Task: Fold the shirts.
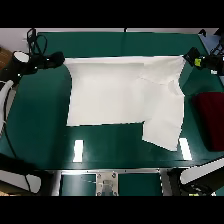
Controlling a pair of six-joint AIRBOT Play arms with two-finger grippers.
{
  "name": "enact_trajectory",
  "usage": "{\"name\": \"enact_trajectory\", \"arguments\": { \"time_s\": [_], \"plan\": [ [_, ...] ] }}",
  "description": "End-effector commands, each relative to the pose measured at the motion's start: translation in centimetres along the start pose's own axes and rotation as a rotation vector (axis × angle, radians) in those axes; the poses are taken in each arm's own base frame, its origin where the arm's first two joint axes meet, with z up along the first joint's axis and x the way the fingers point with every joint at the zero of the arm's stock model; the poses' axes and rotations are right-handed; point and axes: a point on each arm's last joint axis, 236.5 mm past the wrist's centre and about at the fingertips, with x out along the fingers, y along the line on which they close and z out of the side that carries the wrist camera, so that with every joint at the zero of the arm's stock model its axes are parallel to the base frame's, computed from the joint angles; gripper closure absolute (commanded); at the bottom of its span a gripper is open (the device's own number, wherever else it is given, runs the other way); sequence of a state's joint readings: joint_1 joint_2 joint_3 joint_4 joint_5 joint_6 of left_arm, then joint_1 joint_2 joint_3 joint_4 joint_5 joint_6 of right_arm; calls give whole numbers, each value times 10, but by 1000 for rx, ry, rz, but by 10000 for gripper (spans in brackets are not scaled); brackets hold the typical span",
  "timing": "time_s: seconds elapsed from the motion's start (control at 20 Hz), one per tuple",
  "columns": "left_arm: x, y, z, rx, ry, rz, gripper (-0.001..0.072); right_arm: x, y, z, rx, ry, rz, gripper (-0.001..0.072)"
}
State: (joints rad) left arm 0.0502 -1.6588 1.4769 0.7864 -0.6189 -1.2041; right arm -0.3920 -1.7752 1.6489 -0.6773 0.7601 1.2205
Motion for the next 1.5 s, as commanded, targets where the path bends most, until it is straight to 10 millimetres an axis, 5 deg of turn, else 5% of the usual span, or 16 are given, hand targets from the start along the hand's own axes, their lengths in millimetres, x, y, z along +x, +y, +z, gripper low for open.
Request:
{"name": "enact_trajectory", "arguments": {
  "time_s": [0.0, 0.4, 0.7, 1.25, 1.3, 1.35, 1.45],
  "plan": [
    [1, 7, -43, 63, 168, 9, 686, -14, -27, -35, -40, 174, -59, 694],
    [-7, 23, -116, 39, 409, 33, 686, -56, -87, -119, -66, 486, -223, 695],
    [-3, 31, -155, -2, 471, 50, 685, -52, -108, -161, -19, 547, -256, 695],
    [6, 30, -149, -9, 419, 70, 685, -51, -114, -160, -28, 531, -274, 692],
    [5, 29, -152, -13, 428, 67, 684, -51, -114, -160, -27, 531, -274, 615],
    [2, 26, -158, -18, 458, 57, 621, -52, -114, -160, -27, 537, -273, 495],
    [-13, 17, -170, -31, 555, 23, 186, -65, -118, -157, -21, 572, -295, 439]
  ]
}}
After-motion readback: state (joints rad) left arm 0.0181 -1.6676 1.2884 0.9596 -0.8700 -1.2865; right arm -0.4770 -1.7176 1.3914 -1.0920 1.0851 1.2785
